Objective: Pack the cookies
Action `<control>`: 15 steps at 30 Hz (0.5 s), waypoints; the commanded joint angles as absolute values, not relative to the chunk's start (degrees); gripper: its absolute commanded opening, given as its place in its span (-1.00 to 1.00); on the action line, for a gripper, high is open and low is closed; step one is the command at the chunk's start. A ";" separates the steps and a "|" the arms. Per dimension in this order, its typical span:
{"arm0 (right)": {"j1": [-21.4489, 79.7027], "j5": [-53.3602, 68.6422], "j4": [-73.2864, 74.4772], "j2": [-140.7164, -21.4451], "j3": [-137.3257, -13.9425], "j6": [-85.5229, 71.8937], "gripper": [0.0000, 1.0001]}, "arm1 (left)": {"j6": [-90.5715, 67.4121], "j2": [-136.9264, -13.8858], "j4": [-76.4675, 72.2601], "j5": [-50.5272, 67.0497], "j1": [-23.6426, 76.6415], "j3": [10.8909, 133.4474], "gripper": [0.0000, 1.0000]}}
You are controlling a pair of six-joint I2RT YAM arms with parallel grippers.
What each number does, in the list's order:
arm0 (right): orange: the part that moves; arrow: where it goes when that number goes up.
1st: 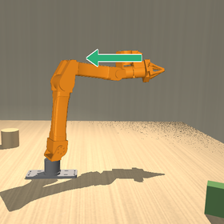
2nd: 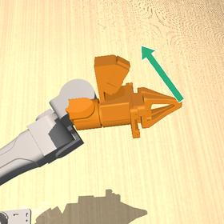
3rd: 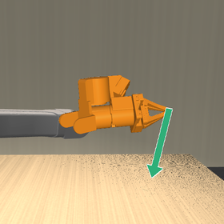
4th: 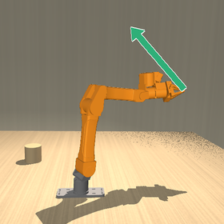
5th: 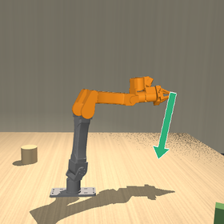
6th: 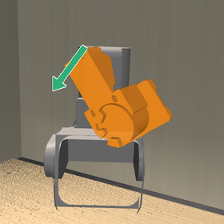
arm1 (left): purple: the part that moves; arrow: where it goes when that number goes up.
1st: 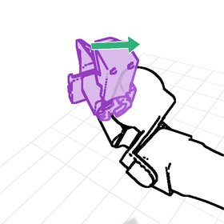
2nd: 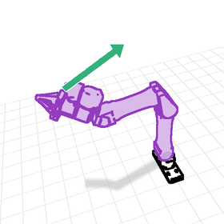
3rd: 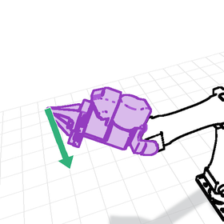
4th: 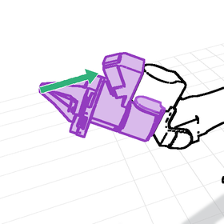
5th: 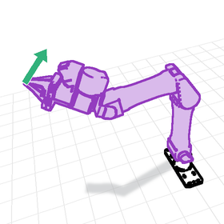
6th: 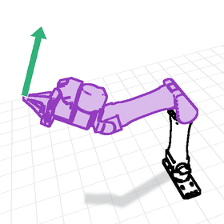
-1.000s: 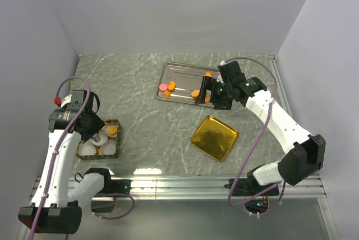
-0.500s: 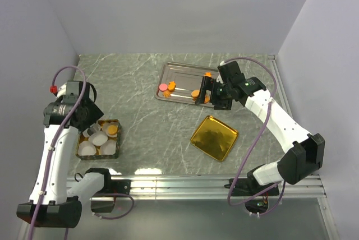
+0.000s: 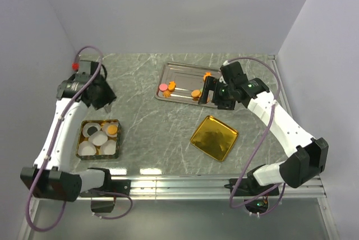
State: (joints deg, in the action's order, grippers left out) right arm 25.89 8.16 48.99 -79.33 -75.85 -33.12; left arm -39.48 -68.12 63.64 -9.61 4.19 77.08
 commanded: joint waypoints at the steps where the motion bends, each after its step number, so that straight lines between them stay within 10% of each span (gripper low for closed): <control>1: 26.10 5.46 49.66 -75.41 -76.20 -33.66 1.00 | -36.74 -71.88 56.00 -4.40 8.69 82.00 -0.03; 15: 26.10 -0.17 53.96 -64.70 -70.32 -37.79 1.00 | -30.59 -99.92 49.04 1.40 24.52 101.32 0.03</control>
State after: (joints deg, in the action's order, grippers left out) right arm 25.91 2.50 52.10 -67.68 -71.46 -36.23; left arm -34.13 -96.60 52.27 -1.17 22.94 95.61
